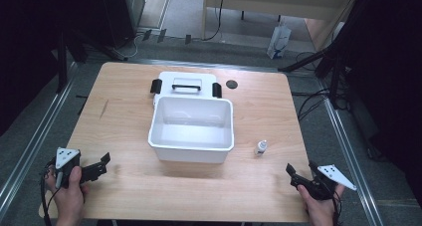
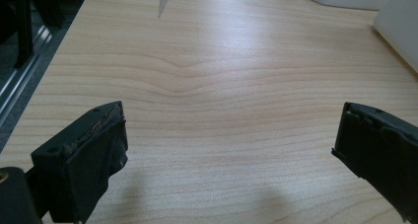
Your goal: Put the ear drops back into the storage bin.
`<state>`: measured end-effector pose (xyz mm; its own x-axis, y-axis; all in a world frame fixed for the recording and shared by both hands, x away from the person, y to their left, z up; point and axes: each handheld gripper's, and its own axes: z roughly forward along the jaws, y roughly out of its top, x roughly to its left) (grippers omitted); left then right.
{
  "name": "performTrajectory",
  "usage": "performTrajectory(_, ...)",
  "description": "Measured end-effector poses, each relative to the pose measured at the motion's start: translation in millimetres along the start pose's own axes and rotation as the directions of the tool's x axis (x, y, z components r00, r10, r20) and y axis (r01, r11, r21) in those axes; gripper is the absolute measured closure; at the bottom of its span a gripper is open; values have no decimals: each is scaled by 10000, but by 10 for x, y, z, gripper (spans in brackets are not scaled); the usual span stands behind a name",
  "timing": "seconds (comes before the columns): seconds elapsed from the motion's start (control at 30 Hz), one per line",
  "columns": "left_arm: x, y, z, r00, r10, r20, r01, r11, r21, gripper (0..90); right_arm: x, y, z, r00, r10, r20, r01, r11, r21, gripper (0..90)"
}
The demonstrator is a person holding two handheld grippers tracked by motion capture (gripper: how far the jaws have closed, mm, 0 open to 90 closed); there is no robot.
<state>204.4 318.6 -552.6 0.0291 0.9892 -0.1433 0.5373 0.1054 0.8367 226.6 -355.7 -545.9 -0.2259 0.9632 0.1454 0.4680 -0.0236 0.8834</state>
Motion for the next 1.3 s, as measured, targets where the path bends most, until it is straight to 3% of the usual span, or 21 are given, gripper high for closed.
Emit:
performTrajectory(0.13, 3, 1, 0, 10000, -26, -19, 26, 10000, 28, 5, 4, 3, 12, 9999, -129, -5, 129, 9998, 166, 5)
performTrajectory(0.43, -6, 11, 19, 9999, 15, -137, -13, 9999, 172, 5, 18, 82, 66, 9997, -198, -138, 210, 9953, 944, 0)
performTrajectory(0.5, -12, 14, 25, 9997, 85, -234, -80, 9998, 198, 5, 48, 123, 96, 9988, -482, 1, 478, 9904, 1299, 0)
performTrajectory(0.53, -29, 14, 26, 9991, 187, -367, -178, 9996, 241, 5, 91, 166, 131, 9969, -756, 193, 713, 9831, 1684, 0)
performTrajectory(0.63, -42, 13, 26, 9986, 282, -441, -272, 9994, 226, 5, 137, 204, 155, 9942, -1073, 105, 1035, 9771, 1859, 0)
performTrajectory(0.73, -41, 10, 22, 9987, 290, -413, -282, 9994, 205, 5, 223, 292, 183, 9872, -1588, -179, 1587, 9614, 2248, 0)
performTrajectory(0.77, -41, 10, 22, 9987, 290, -413, -282, 9994, 205, 5, 223, 292, 183, 9872, -1588, -179, 1587, 9614, 2248, 0)
performTrajectory(0.93, -47, 10, 22, 9986, 335, -414, -326, 9992, 217, 5, 292, 457, 200, 9790, -2004, -376, 2030, 9402, 2735, 0)
performTrajectory(0.97, -46, 10, 20, 9985, 335, -421, -327, 9992, 217, 5, 314, 534, 205, 9742, -2213, -434, 2241, 9283, 2967, 0)
performTrajectory(1.0, -46, 10, 21, 9986, 327, -409, -318, 9993, 219, 5, 314, 534, 205, 9742, -2213, -434, 2241, 9283, 2967, 0)
performTrajectory(1.1, -47, 11, 22, 9986, 357, -402, -347, 9991, 244, 5, 356, 663, 219, 9632, -2634, -535, 2658, 9036, 3360, 0)
performTrajectory(1.13, -48, 11, 22, 9986, 362, -394, -352, 9991, 236, 5, 356, 663, 219, 9632, -2634, -535, 2658, 9036, 3360, 0)
performTrajectory(1.17, -48, 10, 22, 9986, 373, -368, -365, 9991, 227, 5, 394, 735, 229, 9559, -2877, -593, 2894, 8871, 3596, 0)
performTrajectory(1.23, -47, 10, 22, 9986, 404, -337, -396, 9990, 222, 5, 407, 757, 234, 9545, -2916, -631, 2938, 8815, 3697, 0)
performTrajectory(1.3, -47, 10, 21, 9988, 386, -317, -379, 9990, 217, 5, 441, 814, 253, 9478, -3104, -728, 3128, 8609, 4012, 0)
